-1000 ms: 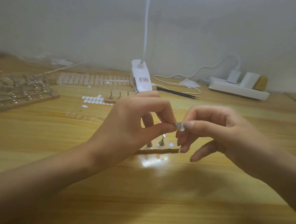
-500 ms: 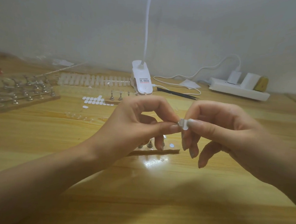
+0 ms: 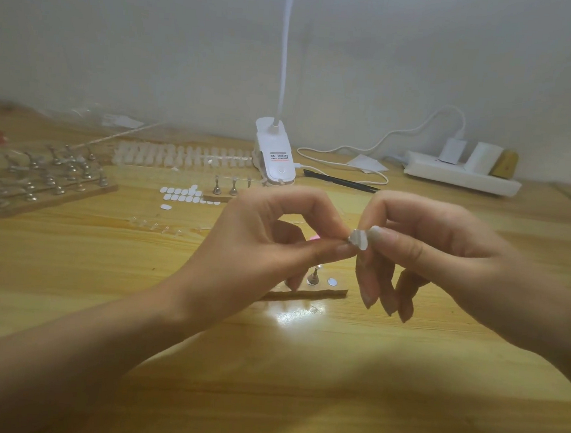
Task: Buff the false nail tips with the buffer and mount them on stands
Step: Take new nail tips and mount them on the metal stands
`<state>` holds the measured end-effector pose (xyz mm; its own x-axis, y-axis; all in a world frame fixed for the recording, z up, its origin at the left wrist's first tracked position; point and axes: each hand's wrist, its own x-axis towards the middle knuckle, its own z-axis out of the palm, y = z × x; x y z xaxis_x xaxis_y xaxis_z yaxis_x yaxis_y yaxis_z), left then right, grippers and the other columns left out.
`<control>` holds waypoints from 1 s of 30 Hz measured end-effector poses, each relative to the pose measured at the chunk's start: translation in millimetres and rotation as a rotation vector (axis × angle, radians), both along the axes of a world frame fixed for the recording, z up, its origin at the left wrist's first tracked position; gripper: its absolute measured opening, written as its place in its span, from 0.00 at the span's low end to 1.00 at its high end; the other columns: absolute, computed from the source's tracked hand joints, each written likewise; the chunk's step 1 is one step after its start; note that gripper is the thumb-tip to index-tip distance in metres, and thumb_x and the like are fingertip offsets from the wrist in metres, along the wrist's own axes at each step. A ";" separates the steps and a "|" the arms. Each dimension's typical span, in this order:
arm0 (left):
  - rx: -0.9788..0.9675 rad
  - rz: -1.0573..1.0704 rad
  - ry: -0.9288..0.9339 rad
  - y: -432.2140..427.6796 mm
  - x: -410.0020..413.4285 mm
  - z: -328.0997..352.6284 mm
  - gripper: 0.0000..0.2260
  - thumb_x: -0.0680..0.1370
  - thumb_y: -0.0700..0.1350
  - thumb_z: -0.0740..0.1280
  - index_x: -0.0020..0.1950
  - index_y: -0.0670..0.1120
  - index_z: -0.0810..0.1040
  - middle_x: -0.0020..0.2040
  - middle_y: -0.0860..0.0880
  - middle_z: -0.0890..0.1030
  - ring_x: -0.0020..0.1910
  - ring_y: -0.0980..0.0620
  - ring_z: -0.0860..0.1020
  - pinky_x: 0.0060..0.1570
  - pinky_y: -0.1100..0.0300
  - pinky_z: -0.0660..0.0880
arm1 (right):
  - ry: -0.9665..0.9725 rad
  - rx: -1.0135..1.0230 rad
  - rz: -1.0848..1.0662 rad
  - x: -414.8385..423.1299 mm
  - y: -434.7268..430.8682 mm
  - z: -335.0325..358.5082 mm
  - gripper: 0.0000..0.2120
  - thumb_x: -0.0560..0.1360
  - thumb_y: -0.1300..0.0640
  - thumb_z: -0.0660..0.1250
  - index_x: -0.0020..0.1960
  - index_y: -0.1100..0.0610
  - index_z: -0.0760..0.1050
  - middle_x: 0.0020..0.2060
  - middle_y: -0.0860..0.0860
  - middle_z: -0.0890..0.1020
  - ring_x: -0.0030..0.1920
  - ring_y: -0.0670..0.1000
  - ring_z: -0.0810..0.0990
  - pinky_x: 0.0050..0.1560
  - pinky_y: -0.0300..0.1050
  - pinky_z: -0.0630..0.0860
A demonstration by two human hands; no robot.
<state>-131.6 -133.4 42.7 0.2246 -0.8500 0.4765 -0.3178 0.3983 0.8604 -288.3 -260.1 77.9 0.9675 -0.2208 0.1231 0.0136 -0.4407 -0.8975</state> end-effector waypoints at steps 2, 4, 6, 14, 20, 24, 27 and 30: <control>-0.036 0.031 -0.081 0.3 -0.4 0.8 0.05 0.72 0.44 0.74 0.39 0.52 0.80 0.32 0.61 0.78 0.24 0.61 0.72 0.26 0.72 0.67 | 0.009 -0.015 -0.002 0.6 -1.7 -1.0 0.10 0.77 0.50 0.62 0.43 0.56 0.74 0.33 0.54 0.82 0.30 0.49 0.79 0.30 0.40 0.76; -0.066 0.076 -0.187 0.5 0.1 1.1 0.06 0.73 0.40 0.74 0.40 0.50 0.80 0.35 0.60 0.77 0.27 0.62 0.74 0.28 0.74 0.66 | 0.018 -0.036 -0.008 1.2 -3.1 -2.3 0.10 0.77 0.49 0.64 0.41 0.55 0.74 0.33 0.54 0.82 0.30 0.49 0.79 0.29 0.41 0.76; -0.064 0.127 -0.271 0.4 0.6 0.9 0.07 0.73 0.39 0.75 0.40 0.50 0.81 0.36 0.60 0.76 0.27 0.60 0.74 0.29 0.75 0.65 | 0.022 -0.062 -0.016 1.2 -4.7 -3.3 0.10 0.76 0.49 0.65 0.40 0.54 0.75 0.33 0.54 0.82 0.30 0.49 0.79 0.29 0.41 0.76; -0.071 0.247 -0.551 1.7 -1.1 -2.2 0.04 0.71 0.42 0.75 0.38 0.47 0.81 0.36 0.61 0.72 0.27 0.58 0.71 0.32 0.75 0.63 | 0.024 -0.125 -0.030 -0.1 -4.1 -15.1 0.08 0.77 0.54 0.66 0.40 0.54 0.75 0.32 0.56 0.80 0.29 0.52 0.80 0.27 0.43 0.76; -0.090 0.277 -0.571 2.0 -4.9 -4.4 0.05 0.71 0.43 0.74 0.37 0.47 0.81 0.35 0.60 0.71 0.28 0.58 0.70 0.33 0.74 0.63 | -0.041 -0.127 -0.042 -2.8 -0.7 -21.3 0.10 0.78 0.52 0.67 0.39 0.52 0.75 0.32 0.56 0.79 0.28 0.51 0.78 0.28 0.42 0.76; -0.042 0.191 -0.351 0.7 -1.1 -1.5 0.07 0.73 0.41 0.76 0.38 0.50 0.80 0.36 0.58 0.75 0.26 0.57 0.70 0.29 0.74 0.63 | -0.043 -0.017 -0.049 -1.3 -3.5 -17.4 0.10 0.77 0.51 0.64 0.42 0.56 0.74 0.33 0.57 0.81 0.29 0.53 0.80 0.29 0.43 0.77; -0.010 0.211 -0.434 1.0 0.3 -0.5 0.05 0.72 0.42 0.75 0.39 0.49 0.81 0.37 0.56 0.76 0.26 0.58 0.70 0.30 0.74 0.62 | -0.012 -0.019 -0.048 -1.1 -5.6 -17.3 0.09 0.79 0.53 0.61 0.43 0.57 0.74 0.34 0.56 0.81 0.30 0.53 0.81 0.30 0.42 0.78; -0.001 0.227 -0.467 2.0 0.5 -0.2 0.04 0.72 0.44 0.74 0.39 0.49 0.81 0.37 0.55 0.77 0.26 0.57 0.69 0.31 0.74 0.61 | 0.017 -0.018 -0.042 -2.0 -6.2 -18.8 0.09 0.79 0.54 0.60 0.44 0.56 0.74 0.34 0.56 0.81 0.30 0.53 0.81 0.30 0.43 0.78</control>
<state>-131.1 -131.4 42.5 0.1668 -0.8041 0.5706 -0.7466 0.2750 0.6058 -290.4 -266.3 59.1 0.9594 -0.2595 0.1105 -0.0210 -0.4563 -0.8896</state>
